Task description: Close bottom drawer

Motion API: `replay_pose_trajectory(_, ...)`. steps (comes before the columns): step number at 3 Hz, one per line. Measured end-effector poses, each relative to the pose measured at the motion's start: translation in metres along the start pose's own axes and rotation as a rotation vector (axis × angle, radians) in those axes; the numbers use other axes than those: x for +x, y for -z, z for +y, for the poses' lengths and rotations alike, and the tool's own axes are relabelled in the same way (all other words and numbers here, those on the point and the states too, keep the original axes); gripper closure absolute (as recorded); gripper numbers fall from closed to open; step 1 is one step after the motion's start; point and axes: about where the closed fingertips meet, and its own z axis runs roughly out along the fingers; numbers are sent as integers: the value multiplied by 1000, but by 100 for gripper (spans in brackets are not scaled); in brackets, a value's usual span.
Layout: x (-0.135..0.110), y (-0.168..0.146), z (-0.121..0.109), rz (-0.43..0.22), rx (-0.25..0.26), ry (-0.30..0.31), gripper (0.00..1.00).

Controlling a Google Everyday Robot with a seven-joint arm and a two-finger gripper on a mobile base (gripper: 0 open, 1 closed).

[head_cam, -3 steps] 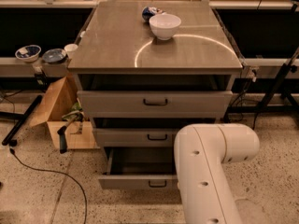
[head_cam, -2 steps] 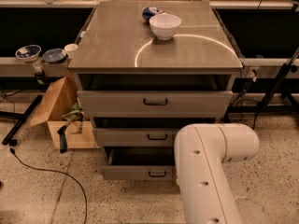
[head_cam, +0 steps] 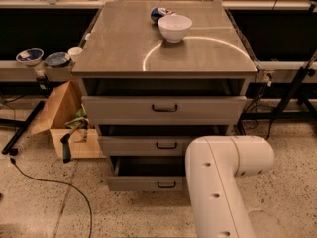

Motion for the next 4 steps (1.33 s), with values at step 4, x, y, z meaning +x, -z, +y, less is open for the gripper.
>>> replay_pose_trajectory(4, -40, 6, -61, -21, 114, -87, 97)
